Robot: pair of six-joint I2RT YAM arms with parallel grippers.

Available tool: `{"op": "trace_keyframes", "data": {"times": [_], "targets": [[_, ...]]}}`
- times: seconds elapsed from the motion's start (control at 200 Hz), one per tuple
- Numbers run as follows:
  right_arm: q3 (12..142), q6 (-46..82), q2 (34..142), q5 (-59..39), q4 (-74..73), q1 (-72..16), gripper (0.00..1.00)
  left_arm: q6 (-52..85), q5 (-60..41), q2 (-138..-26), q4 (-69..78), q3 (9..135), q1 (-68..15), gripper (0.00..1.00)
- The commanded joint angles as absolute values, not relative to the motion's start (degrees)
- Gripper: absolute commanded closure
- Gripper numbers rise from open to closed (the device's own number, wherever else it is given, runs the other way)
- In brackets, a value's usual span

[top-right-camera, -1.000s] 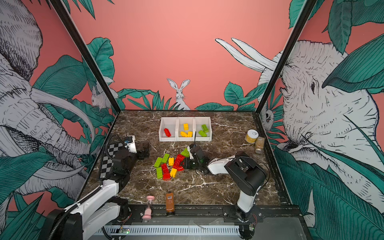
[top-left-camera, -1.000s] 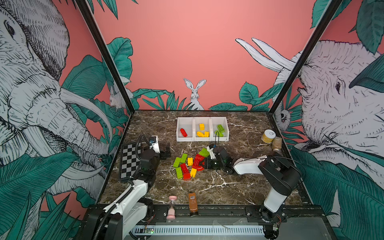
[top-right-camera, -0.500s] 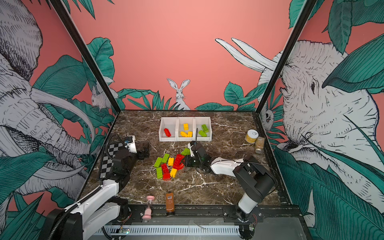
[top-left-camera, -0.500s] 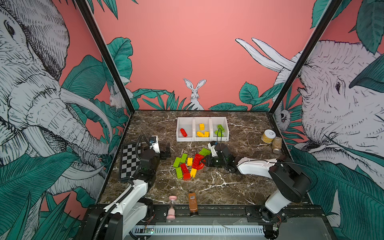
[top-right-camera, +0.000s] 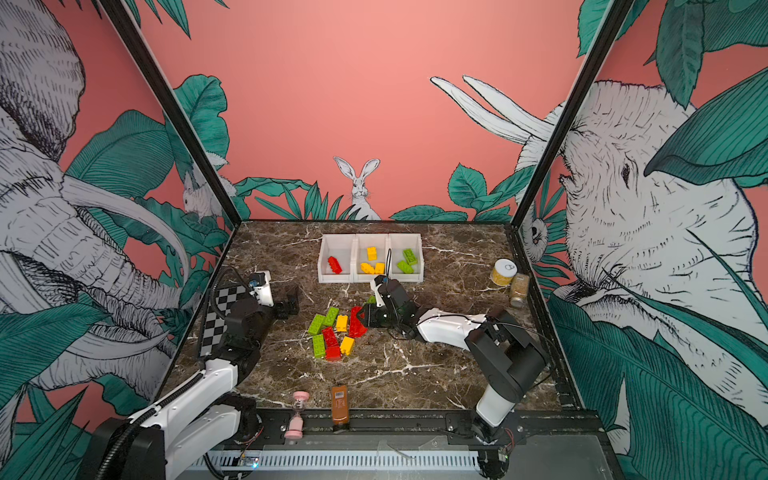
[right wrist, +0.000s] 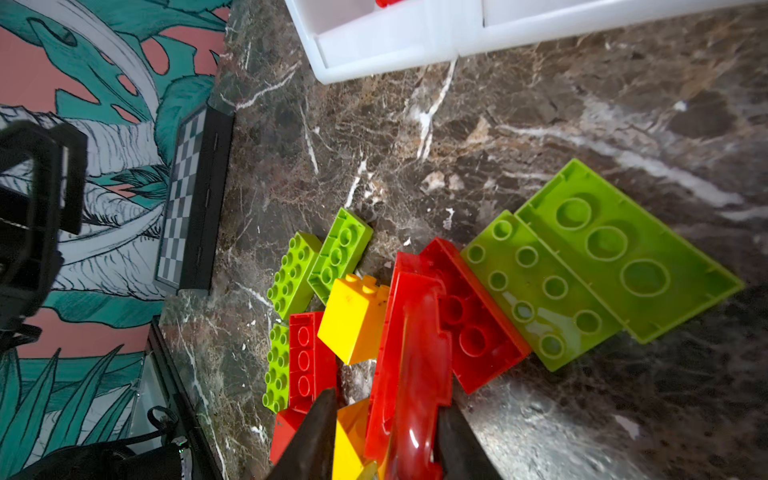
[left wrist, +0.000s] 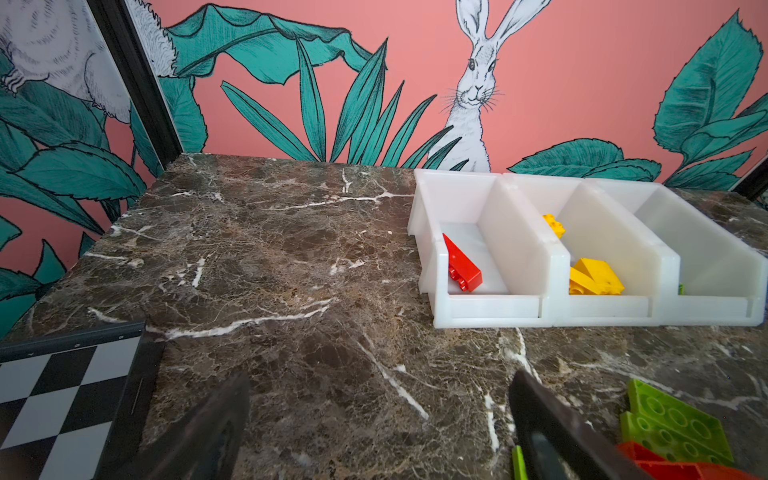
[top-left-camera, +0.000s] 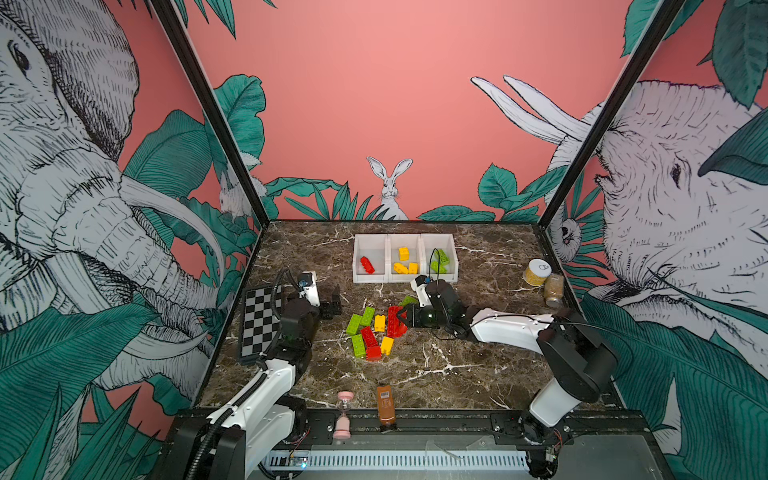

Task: Sort the legos into containers by color

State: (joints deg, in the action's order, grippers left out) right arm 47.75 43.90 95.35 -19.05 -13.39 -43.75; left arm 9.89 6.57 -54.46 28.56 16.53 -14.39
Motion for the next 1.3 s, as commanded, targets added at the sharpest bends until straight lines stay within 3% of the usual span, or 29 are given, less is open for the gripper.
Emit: {"op": "trace_keyframes", "data": {"times": [0.0,0.44,0.8,1.13,1.165,1.295], "targets": [[49.3,42.8,96.5,-20.0,-14.0,-43.5,0.62,10.1,7.1,-53.4,28.0,16.3,-14.7,0.02],[51.6,40.4,95.4,-18.1,-9.7,-43.6,0.81,9.9,7.4,-53.0,27.8,16.3,-14.7,0.02],[56.2,36.0,92.6,-16.3,-4.8,-43.5,0.87,9.9,7.3,-52.5,27.5,16.3,-14.7,0.02],[68.4,30.4,95.6,-15.9,1.1,-43.5,0.9,10.0,7.4,-52.3,27.5,16.3,-14.7,0.02],[70.1,29.6,96.3,-16.5,2.8,-43.4,0.88,9.9,7.4,-52.4,27.5,16.3,-14.7,0.02],[72.3,25.7,96.0,-15.2,9.8,-43.5,0.62,9.9,7.3,-52.2,27.5,16.3,-14.7,0.02]]}}
